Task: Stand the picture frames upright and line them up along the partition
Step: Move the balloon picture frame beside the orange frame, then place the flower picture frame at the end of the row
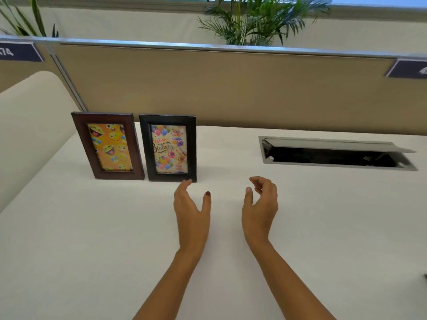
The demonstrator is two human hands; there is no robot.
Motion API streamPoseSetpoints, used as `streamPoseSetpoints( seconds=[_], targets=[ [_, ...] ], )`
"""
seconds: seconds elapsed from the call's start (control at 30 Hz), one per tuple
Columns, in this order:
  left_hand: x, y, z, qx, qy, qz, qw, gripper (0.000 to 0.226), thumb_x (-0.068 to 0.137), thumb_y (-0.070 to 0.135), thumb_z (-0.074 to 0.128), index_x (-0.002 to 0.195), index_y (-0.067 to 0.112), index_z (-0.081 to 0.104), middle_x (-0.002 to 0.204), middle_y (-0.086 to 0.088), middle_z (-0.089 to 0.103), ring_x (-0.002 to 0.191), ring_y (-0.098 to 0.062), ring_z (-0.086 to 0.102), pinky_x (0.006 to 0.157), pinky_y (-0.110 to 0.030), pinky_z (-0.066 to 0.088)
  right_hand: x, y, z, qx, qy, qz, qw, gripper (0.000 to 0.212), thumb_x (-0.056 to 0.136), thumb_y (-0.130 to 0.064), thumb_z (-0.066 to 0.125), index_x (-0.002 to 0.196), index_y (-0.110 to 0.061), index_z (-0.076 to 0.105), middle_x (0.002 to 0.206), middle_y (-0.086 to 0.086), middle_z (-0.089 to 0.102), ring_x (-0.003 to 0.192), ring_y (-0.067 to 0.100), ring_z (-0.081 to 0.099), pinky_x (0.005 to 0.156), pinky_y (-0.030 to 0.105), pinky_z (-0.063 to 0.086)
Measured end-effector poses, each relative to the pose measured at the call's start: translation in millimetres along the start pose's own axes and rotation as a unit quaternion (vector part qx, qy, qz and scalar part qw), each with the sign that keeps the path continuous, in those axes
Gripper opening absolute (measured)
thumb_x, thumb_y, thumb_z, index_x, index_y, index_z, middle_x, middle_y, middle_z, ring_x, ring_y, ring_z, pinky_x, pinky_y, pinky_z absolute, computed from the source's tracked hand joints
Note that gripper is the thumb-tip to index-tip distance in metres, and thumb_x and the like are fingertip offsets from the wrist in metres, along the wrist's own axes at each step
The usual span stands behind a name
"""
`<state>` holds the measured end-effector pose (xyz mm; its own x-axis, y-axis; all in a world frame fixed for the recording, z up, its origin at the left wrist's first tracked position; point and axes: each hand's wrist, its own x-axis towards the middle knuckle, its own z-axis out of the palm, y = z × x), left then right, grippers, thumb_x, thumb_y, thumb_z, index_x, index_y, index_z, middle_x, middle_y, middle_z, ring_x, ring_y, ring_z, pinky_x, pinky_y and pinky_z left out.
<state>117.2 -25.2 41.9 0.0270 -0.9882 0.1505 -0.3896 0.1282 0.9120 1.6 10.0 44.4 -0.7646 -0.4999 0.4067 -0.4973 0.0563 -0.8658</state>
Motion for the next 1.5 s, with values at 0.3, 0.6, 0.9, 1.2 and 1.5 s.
streamPoseSetpoints(
  seconds=[0.3, 0.6, 0.9, 1.2, 1.5],
  targets=[
    [-101, 42, 62, -0.049, -0.196, 0.051, 0.978, 0.044, 0.091, 0.034, 0.055, 0.132, 0.029, 0.039, 0.137, 0.012, 0.043, 0.125, 0.001, 0.038, 0.094, -0.001, 0.024, -16, 23, -134, -0.117, 0.131, -0.062, 0.983, 0.024, 0.09, 0.006, 0.052, 0.107, -0.009, 0.06, 0.104, 0.008, 0.062, 0.1, 0.016, 0.058, 0.092, 0.012, 0.043],
    [-188, 95, 141, -0.119, -0.35, 0.148, 0.917, 0.021, 0.094, 0.02, 0.052, 0.113, 0.027, 0.057, 0.123, 0.011, 0.058, 0.117, 0.001, 0.051, 0.102, -0.029, 0.044, -37, 65, -277, -0.237, 0.358, -0.068, 0.9, 0.018, 0.092, 0.002, 0.053, 0.109, 0.003, 0.058, 0.105, 0.026, 0.056, 0.106, 0.033, 0.051, 0.096, 0.036, 0.047],
    [-234, 145, 218, -0.158, -0.433, 0.168, 0.872, 0.027, 0.091, 0.006, 0.051, 0.114, 0.017, 0.061, 0.124, 0.003, 0.06, 0.115, -0.009, 0.054, 0.098, -0.031, 0.046, -54, 108, -350, -0.144, 0.446, 0.118, 0.876, 0.044, 0.086, -0.012, 0.063, 0.116, 0.006, 0.037, 0.121, 0.026, 0.04, 0.1, 0.035, 0.046, 0.091, 0.027, 0.044],
    [-247, 160, 260, -0.121, -0.53, 0.132, 0.829, 0.033, 0.098, 0.011, 0.041, 0.129, 0.016, 0.051, 0.135, -0.002, 0.055, 0.122, -0.015, 0.05, 0.092, -0.013, 0.042, -55, 133, -364, -0.109, 0.363, 0.176, 0.909, 0.03, 0.095, -0.028, 0.054, 0.119, -0.01, 0.053, 0.117, 0.011, 0.059, 0.104, 0.014, 0.058, 0.078, 0.021, 0.051],
    [-246, 149, 258, -0.158, -0.483, 0.118, 0.853, 0.032, 0.091, 0.001, 0.051, 0.121, 0.012, 0.058, 0.123, -0.004, 0.063, 0.103, -0.009, 0.06, 0.079, -0.004, 0.046, -54, 138, -369, -0.105, 0.371, 0.206, 0.899, 0.034, 0.093, -0.032, 0.056, 0.121, -0.013, 0.058, 0.115, 0.008, 0.065, 0.097, 0.013, 0.06, 0.072, 0.019, 0.049]
  ],
)
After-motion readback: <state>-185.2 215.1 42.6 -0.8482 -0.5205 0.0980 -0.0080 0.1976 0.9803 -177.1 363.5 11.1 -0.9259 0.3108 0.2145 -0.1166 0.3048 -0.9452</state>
